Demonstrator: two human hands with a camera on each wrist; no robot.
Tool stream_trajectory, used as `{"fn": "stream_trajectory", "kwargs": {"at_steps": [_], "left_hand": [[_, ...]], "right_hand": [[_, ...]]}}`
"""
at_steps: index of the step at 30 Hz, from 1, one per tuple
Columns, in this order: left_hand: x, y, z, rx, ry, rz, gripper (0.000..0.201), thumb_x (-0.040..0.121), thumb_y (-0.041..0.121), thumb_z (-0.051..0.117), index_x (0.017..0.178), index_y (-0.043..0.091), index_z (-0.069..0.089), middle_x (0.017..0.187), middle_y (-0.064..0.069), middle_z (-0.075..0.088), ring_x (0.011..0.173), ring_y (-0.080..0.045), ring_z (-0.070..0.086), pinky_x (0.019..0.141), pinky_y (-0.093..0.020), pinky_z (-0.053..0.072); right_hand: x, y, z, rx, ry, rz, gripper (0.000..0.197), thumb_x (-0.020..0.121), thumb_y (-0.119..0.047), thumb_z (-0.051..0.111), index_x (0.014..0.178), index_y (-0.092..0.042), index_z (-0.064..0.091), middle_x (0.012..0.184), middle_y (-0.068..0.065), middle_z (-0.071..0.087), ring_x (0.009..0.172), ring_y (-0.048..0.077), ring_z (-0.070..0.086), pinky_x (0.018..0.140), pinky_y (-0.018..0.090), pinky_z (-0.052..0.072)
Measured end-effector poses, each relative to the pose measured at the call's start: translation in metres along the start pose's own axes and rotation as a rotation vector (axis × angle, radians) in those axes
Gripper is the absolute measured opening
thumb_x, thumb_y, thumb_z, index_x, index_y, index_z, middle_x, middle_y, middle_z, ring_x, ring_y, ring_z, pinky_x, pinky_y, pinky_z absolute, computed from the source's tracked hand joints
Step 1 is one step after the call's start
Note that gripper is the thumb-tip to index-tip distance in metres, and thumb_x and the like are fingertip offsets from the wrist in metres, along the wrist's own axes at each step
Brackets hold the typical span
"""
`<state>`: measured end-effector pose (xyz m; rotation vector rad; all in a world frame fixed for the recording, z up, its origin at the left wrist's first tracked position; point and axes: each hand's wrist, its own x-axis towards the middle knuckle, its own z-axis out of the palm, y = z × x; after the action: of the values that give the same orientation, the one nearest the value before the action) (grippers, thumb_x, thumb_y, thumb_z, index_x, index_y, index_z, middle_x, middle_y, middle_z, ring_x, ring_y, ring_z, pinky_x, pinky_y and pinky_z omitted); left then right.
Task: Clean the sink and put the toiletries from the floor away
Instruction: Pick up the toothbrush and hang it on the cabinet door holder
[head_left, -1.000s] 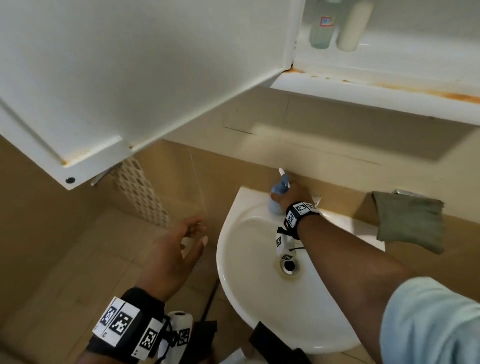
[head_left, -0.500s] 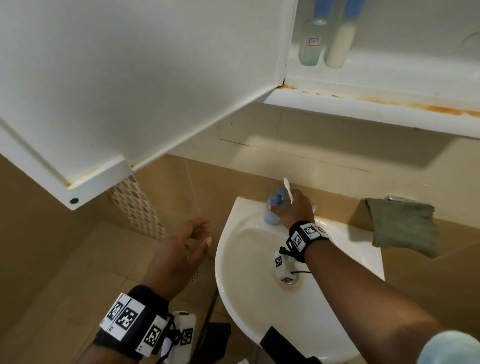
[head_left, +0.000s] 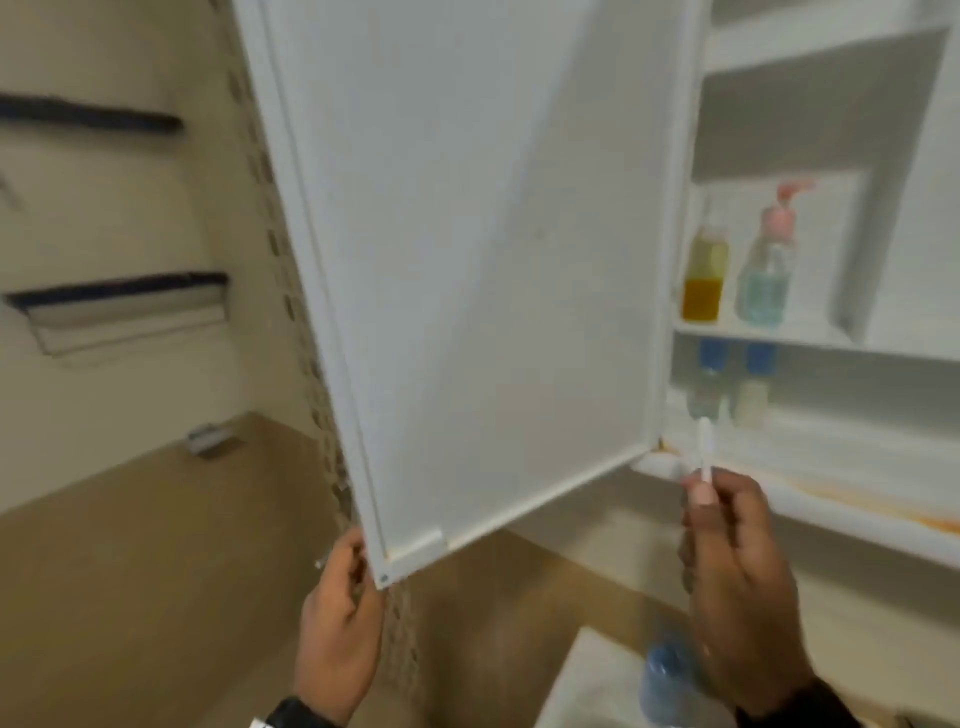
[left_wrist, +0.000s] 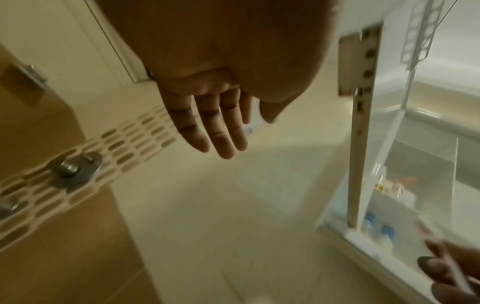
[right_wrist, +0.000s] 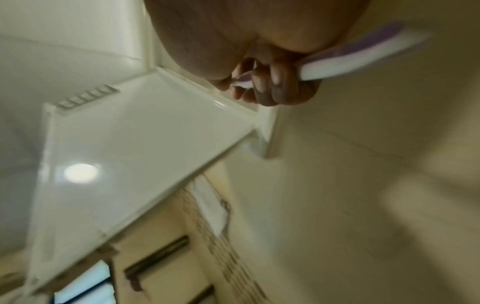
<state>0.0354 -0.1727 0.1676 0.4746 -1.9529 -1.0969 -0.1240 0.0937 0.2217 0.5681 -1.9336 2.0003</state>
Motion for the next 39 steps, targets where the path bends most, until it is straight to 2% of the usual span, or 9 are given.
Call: {"fn": "stream_trajectory", "kwargs": {"at_steps": [3,7,10,13,16,19,24,31,39], "left_hand": [[0.044,0.052,-0.036,-0.052,0.148,0.101,0.025,0.099,0.031,0.049,0.108,0.05,0.063,0.098,0.016,0.075,0.089,-0.007,0.071,0.078,-0.025,0.059],[0.099,0.152,-0.087,-0.101,0.245,0.341,0.032,0.105,0.042,0.037,0.119,0.031,0.063,0.1,0.001,0.075,0.092,-0.02,0.07,0.081,-0.038,0.057],[0.12,0.239,-0.117,-0.065,0.241,0.537,0.044,0.099,0.055,0.031,0.129,0.032,0.055,0.109,0.005,0.07,0.093,-0.014,0.069,0.08,-0.037,0.056],[0.128,0.318,-0.135,0.021,0.237,0.737,0.05,0.096,0.057,0.038,0.14,0.034,0.041,0.123,0.012,0.062,0.1,-0.009,0.066,0.078,-0.028,0.054],[0.138,0.38,-0.145,0.289,0.318,0.901,0.055,0.095,0.051,0.054,0.144,0.032,0.036,0.136,0.012,0.047,0.1,-0.001,0.06,0.076,-0.016,0.05],[0.15,0.419,-0.147,0.613,0.284,0.993,0.058,0.091,0.049,0.061,0.143,0.036,0.038,0.143,0.01,0.039,0.101,-0.006,0.059,0.078,-0.022,0.052],[0.168,0.435,-0.14,1.033,0.179,0.801,0.058,0.083,0.061,0.064,0.136,0.047,0.043,0.158,0.008,0.027,0.146,-0.021,0.023,0.115,-0.054,0.033],[0.175,0.421,-0.133,0.872,0.148,0.824,0.066,0.081,0.05,0.074,0.14,0.038,0.049,0.138,0.013,0.057,0.123,-0.008,0.052,0.105,-0.03,0.044],[0.176,0.414,-0.123,0.754,0.215,0.811,0.063,0.08,0.038,0.079,0.137,0.039,0.053,0.133,0.013,0.059,0.123,-0.01,0.049,0.103,-0.032,0.043]], "right_hand": [[0.03,-0.084,0.008,0.091,-0.107,-0.192,0.021,0.094,-0.043,0.051,0.1,-0.027,0.062,0.064,0.008,0.05,0.051,0.022,0.047,0.047,0.039,0.041],[0.068,-0.185,0.016,0.058,-0.151,-0.491,0.014,0.093,-0.035,0.057,0.096,-0.027,0.068,0.087,0.002,0.062,0.074,0.016,0.062,0.068,0.001,0.041],[0.095,-0.244,0.022,0.122,-0.179,-0.595,0.022,0.088,-0.046,0.062,0.095,-0.027,0.072,0.093,-0.007,0.068,0.083,0.013,0.063,0.07,0.014,0.049],[0.121,-0.292,0.027,0.227,-0.228,-0.655,0.023,0.088,-0.044,0.067,0.097,-0.024,0.074,0.08,-0.005,0.071,0.065,0.009,0.059,0.069,0.03,0.052],[0.142,-0.337,0.03,0.28,-0.305,-0.687,0.016,0.094,-0.034,0.066,0.101,-0.022,0.072,0.078,0.0,0.07,0.062,0.012,0.057,0.063,0.031,0.053],[0.164,-0.377,0.035,0.345,-0.314,-0.682,0.021,0.095,-0.021,0.066,0.115,-0.016,0.068,0.086,0.009,0.07,0.068,0.016,0.062,0.063,0.029,0.054],[0.187,-0.428,0.051,0.367,-0.286,-0.751,0.05,0.096,-0.008,0.061,0.142,-0.02,0.047,0.09,0.013,0.073,0.068,0.017,0.065,0.062,0.033,0.059],[0.198,-0.452,0.086,0.298,-0.3,-0.733,0.059,0.094,0.001,0.053,0.144,-0.025,0.038,0.091,0.015,0.074,0.065,0.02,0.064,0.065,0.039,0.061],[0.208,-0.446,0.104,0.252,-0.305,-0.714,0.049,0.092,-0.007,0.062,0.133,-0.028,0.045,0.065,0.008,0.07,0.056,0.024,0.069,0.065,0.043,0.062]]}}
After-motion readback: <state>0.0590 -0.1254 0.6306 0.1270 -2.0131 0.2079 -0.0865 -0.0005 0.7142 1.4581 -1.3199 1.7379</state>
